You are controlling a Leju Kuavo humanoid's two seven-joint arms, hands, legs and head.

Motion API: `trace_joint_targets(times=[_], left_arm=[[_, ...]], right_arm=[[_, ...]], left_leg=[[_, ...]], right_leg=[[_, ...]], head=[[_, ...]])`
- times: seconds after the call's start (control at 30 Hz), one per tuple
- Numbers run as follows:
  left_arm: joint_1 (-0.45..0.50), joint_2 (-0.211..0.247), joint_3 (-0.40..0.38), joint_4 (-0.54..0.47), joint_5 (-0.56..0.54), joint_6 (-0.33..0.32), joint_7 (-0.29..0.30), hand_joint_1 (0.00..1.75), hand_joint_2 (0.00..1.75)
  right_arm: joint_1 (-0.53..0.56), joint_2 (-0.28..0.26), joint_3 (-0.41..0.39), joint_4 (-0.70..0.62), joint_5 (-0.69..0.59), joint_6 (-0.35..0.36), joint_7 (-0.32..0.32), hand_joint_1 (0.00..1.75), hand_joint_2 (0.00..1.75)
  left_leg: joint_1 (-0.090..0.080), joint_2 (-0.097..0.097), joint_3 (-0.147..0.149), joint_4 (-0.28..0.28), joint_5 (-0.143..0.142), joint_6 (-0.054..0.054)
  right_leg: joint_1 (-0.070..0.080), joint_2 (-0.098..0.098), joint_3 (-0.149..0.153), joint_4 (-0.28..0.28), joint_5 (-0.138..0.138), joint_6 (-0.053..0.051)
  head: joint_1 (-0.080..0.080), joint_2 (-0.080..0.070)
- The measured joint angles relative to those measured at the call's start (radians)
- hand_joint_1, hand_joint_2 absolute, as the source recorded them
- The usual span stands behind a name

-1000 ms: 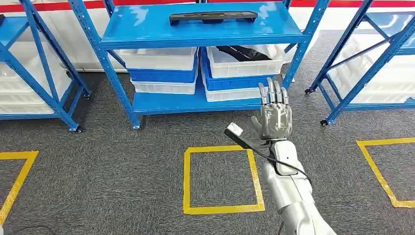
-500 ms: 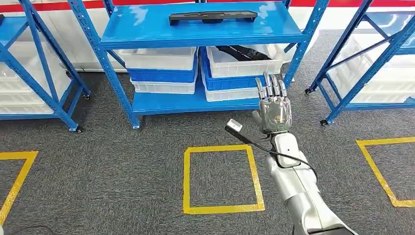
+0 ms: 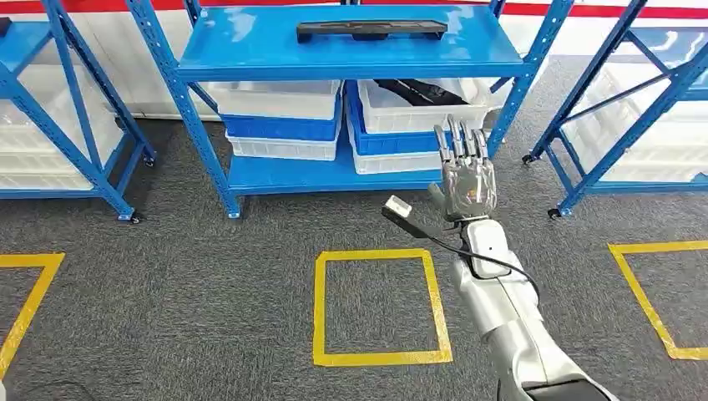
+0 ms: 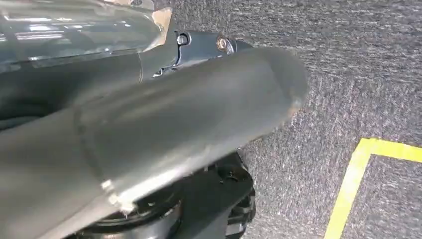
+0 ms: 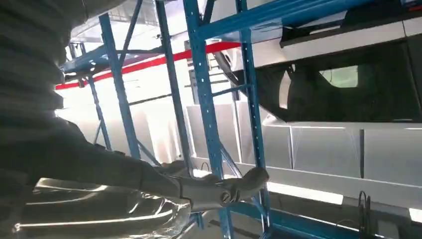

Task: Take the parts from the cabinet and place them on the table.

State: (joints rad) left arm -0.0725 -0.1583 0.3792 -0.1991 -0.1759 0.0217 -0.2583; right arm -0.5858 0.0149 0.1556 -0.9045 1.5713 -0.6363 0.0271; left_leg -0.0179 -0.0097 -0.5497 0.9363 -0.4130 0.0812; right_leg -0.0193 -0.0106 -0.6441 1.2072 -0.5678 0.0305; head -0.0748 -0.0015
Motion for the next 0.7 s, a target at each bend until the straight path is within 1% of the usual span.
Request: trace_joint_targets(times=[0.03, 0.07, 0.1, 0.13, 0.17, 0.2, 0.23, 0.27, 0.33, 0.37, 0.4, 0.43, 0.47, 0.5, 0.53, 0.57, 0.6, 0.63, 0.67, 0.7], left_arm=[[0.001, 0.000, 0.000, 0.000, 0.000, -0.002, 0.000, 0.00, 0.00], [0.002, 0.000, 0.000, 0.000, 0.000, -0.002, 0.000, 0.00, 0.00], [0.002, 0.000, 0.000, 0.001, 0.000, -0.002, 0.000, 0.00, 0.00], [0.002, 0.000, 0.000, 0.001, 0.000, -0.003, 0.000, 0.00, 0.00], [0.002, 0.000, 0.000, 0.001, 0.000, -0.004, 0.000, 0.00, 0.00], [0.002, 0.000, 0.000, 0.001, 0.000, -0.006, 0.000, 0.00, 0.00], [0.001, 0.000, 0.000, 0.003, 0.000, -0.007, 0.000, 0.00, 0.00], [0.001, 0.000, 0.000, 0.003, 0.000, -0.008, 0.000, 0.00, 0.00], [0.002, 0.000, 0.000, 0.004, 0.000, -0.008, 0.000, 0.00, 0.00], [0.001, 0.002, 0.000, 0.004, 0.000, -0.008, 0.000, 0.00, 0.00], [0.002, 0.005, 0.000, 0.004, 0.000, -0.008, -0.001, 0.00, 0.00], [0.001, 0.005, 0.000, 0.004, 0.000, -0.008, -0.001, 0.00, 0.00], [0.000, 0.005, 0.000, 0.004, 0.000, -0.008, -0.001, 0.00, 0.00], [0.001, 0.005, 0.000, 0.004, 0.000, -0.008, -0.001, 0.00, 0.00], [0.002, 0.005, 0.000, 0.004, 0.000, -0.009, -0.001, 0.00, 0.00], [0.003, 0.005, 0.000, 0.005, 0.000, -0.009, -0.001, 0.00, 0.00], [0.003, 0.005, 0.000, 0.005, 0.000, -0.009, -0.001, 0.00, 0.00], [0.003, 0.005, 0.000, 0.005, 0.000, -0.009, -0.001, 0.00, 0.00], [0.002, 0.006, 0.000, 0.005, 0.000, -0.009, -0.001, 0.00, 0.00], [0.002, 0.007, 0.000, 0.005, 0.000, -0.009, -0.001, 0.00, 0.00]], right_arm=[[0.006, -0.002, 0.000, 0.002, 0.000, 0.000, 0.000, 0.00, 1.75], [0.011, -0.003, 0.000, 0.003, 0.000, 0.000, 0.000, 0.00, 1.75], [0.014, -0.004, 0.000, 0.003, 0.000, 0.000, 0.001, 0.00, 1.75], [0.013, -0.004, 0.000, 0.002, 0.000, 0.000, 0.001, 0.00, 1.75], [0.012, -0.005, 0.000, 0.002, 0.000, 0.000, 0.002, 0.00, 1.75], [0.011, -0.004, 0.000, 0.002, 0.000, 0.000, 0.005, 0.00, 1.75], [0.012, -0.003, 0.000, 0.002, 0.000, 0.001, 0.008, 0.00, 1.75], [0.013, -0.003, 0.000, 0.002, 0.000, 0.001, 0.010, 0.00, 1.75], [0.013, -0.003, 0.000, 0.002, 0.000, 0.001, 0.011, 0.00, 1.75], [0.012, -0.004, 0.000, 0.002, 0.000, 0.001, 0.012, 0.00, 1.75], [0.011, -0.003, 0.000, 0.001, 0.000, 0.001, 0.012, 0.00, 1.75], [0.011, -0.002, 0.000, -0.001, 0.000, 0.001, 0.012, 0.00, 1.75], [0.012, 0.000, 0.000, -0.001, 0.000, 0.001, 0.013, 0.00, 1.75], [0.013, 0.000, 0.000, -0.001, 0.000, 0.001, 0.013, 0.00, 1.75], [0.014, 0.000, 0.000, -0.001, 0.000, 0.001, 0.013, 0.00, 1.75], [0.016, 0.001, 0.000, -0.001, 0.000, 0.001, 0.013, 0.00, 1.75], [0.019, 0.001, 0.000, -0.001, 0.000, 0.001, 0.013, 0.00, 1.75], [0.019, 0.001, 0.000, -0.001, 0.000, 0.001, 0.013, 0.00, 1.75], [0.018, 0.001, 0.000, -0.001, 0.000, 0.001, 0.013, 0.00, 1.75], [0.017, 0.001, 0.000, -0.001, 0.000, 0.001, 0.013, 0.00, 1.75]], left_leg=[[0.000, -0.002, 0.000, 0.001, -0.001, -0.001], [-0.001, -0.006, 0.002, 0.001, -0.003, -0.002], [-0.001, -0.010, 0.005, 0.003, -0.007, -0.005], [-0.001, -0.012, 0.008, 0.007, -0.011, -0.008], [-0.001, -0.013, 0.012, 0.013, -0.018, -0.012], [-0.001, -0.015, 0.012, 0.018, -0.026, -0.017], [-0.009, -0.016, 0.012, 0.026, -0.035, -0.024], [-0.008, -0.016, 0.011, 0.026, -0.037, -0.028], [-0.002, -0.015, 0.010, 0.025, -0.040, -0.036], [-0.002, -0.014, 0.011, 0.028, -0.047, -0.043], [0.001, -0.009, 0.000, 0.046, -0.057, -0.051], [0.004, -0.004, -0.026, 0.101, -0.083, -0.062], [0.011, 0.000, -0.075, 0.194, -0.122, -0.071], [0.015, 0.003, -0.132, 0.290, -0.155, -0.078], [0.020, 0.004, -0.178, 0.358, -0.170, -0.083], [0.023, 0.006, -0.205, 0.382, -0.161, -0.086], [0.026, 0.007, -0.203, 0.352, -0.123, -0.087], [0.029, 0.007, -0.177, 0.281, -0.071, -0.086], [0.029, 0.008, -0.132, 0.178, -0.010, -0.083], [0.029, 0.012, -0.087, 0.076, 0.041, -0.077]], right_leg=[[0.003, 0.003, -0.041, 0.065, -0.012, 0.002], [0.003, 0.004, -0.057, 0.075, -0.003, 0.007], [0.003, 0.005, -0.045, 0.032, 0.027, 0.014], [0.003, 0.005, -0.012, -0.047, 0.069, 0.022], [0.003, 0.005, 0.036, -0.158, 0.120, 0.027], [0.003, 0.005, 0.068, -0.239, 0.151, 0.024], [0.011, 0.006, 0.079, -0.243, 0.149, 0.012], [0.009, 0.006, 0.075, -0.243, 0.148, 0.001], [0.012, 0.006, 0.074, -0.241, 0.145, -0.012], [0.002, 0.007, 0.079, -0.245, 0.147, -0.019], [-0.001, 0.007, 0.084, -0.246, 0.145, -0.024], [-0.003, 0.007, 0.088, -0.246, 0.140, -0.034], [-0.002, 0.007, 0.092, -0.246, 0.137, -0.038], [-0.002, 0.007, 0.093, -0.245, 0.134, -0.042], [-0.002, 0.007, 0.096, -0.245, 0.131, -0.044], [-0.002, 0.007, 0.099, -0.245, 0.127, -0.042], [-0.002, 0.008, 0.107, -0.245, 0.121, -0.040], [-0.002, 0.008, 0.116, -0.245, 0.115, -0.038], [-0.002, 0.008, 0.128, -0.245, 0.108, -0.035], [-0.002, 0.008, 0.139, -0.246, 0.100, -0.031]], head=[[0.006, 0.000], [0.008, 0.000], [0.009, 0.000], [0.011, 0.000], [0.015, 0.000], [0.018, 0.000], [0.018, 0.000], [0.020, 0.000], [0.019, 0.000], [0.020, 0.000], [0.023, 0.000], [0.014, 0.000], [0.015, 0.000], [0.015, 0.000], [0.013, 0.000], [0.015, 0.000], [0.013, 0.000], [0.014, 0.000], [0.014, 0.000], [0.014, 0.000]])
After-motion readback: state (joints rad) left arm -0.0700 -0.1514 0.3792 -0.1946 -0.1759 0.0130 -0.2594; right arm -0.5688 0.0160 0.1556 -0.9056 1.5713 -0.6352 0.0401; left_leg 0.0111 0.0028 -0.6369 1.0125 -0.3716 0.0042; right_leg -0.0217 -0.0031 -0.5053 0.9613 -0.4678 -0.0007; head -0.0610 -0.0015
